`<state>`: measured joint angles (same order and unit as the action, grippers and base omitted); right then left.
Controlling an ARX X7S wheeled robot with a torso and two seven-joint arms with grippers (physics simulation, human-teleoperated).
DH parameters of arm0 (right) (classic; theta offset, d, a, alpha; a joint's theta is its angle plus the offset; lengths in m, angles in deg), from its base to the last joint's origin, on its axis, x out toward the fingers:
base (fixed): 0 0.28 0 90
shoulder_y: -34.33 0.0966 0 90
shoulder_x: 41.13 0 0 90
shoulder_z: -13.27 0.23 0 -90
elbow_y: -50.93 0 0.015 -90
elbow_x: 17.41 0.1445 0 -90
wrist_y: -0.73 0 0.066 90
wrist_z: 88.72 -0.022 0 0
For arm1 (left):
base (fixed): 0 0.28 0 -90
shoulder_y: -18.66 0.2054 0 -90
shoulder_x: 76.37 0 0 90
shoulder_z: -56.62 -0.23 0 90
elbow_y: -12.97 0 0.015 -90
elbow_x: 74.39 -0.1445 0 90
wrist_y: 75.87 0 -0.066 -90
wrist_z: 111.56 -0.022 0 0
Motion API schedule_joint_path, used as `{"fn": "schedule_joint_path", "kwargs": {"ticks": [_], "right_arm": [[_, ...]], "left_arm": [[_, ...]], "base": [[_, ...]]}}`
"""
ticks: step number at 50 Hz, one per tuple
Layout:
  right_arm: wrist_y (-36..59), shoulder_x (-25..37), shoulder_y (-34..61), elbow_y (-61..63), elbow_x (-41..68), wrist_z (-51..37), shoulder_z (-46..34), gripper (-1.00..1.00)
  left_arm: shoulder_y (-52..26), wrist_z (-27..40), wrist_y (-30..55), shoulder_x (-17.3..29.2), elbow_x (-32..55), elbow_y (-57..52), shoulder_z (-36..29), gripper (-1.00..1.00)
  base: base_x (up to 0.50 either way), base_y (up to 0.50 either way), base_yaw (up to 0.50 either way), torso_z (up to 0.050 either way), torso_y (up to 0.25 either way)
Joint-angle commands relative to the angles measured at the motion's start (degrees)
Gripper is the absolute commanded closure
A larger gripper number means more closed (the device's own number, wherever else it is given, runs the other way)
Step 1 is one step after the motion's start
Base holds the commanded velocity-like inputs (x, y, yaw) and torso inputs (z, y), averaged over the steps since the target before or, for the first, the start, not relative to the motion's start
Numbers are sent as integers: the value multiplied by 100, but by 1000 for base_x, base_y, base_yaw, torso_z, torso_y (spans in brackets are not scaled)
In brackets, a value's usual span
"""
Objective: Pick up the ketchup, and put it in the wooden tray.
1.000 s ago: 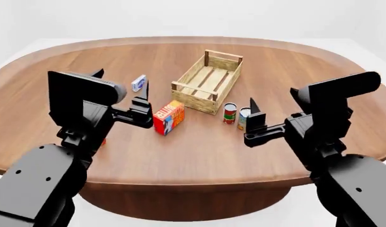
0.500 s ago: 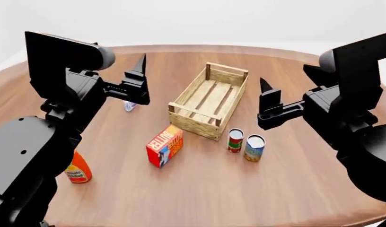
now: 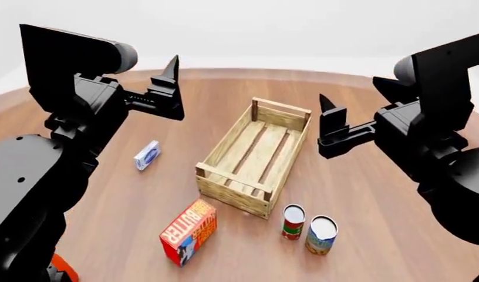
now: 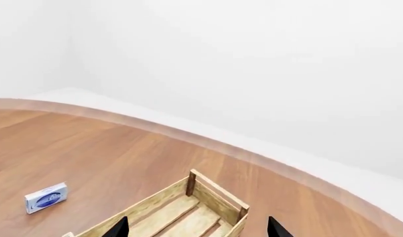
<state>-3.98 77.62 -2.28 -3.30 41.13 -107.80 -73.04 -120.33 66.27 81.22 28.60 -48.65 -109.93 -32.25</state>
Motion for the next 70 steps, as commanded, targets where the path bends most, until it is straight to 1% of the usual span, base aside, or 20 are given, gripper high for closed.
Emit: {"fn": "schedule_joint_path", "kwargs": {"ticks": [1, 15, 58, 62, 70], "right_arm": [[-152, 79, 46, -158, 92, -56, -145, -100], [-413, 309, 221, -271, 6, 81, -400, -100], [-815, 410, 379, -567, -94, 256, -878, -100], [-887, 307, 444, -818, -161, 427, -1143, -100], [-910, 306, 466, -878, -125, 435, -1194, -100]], "left_arm": [[-69, 55, -21, 8, 6, 55, 12, -100], [-149, 145, 8, 55, 13, 87, 94, -100], [-215, 368, 199, 173, 157, -47, 301, -100], [-240, 432, 154, 269, 75, 73, 424, -100], [-241, 459, 114, 292, 65, 121, 431, -100]], "base": [[0, 0, 0, 0, 0], [0, 0, 18, 0, 0], [0, 0, 500, 0, 0], [0, 0, 0, 0, 0], [0, 0, 0, 0, 0]]}}
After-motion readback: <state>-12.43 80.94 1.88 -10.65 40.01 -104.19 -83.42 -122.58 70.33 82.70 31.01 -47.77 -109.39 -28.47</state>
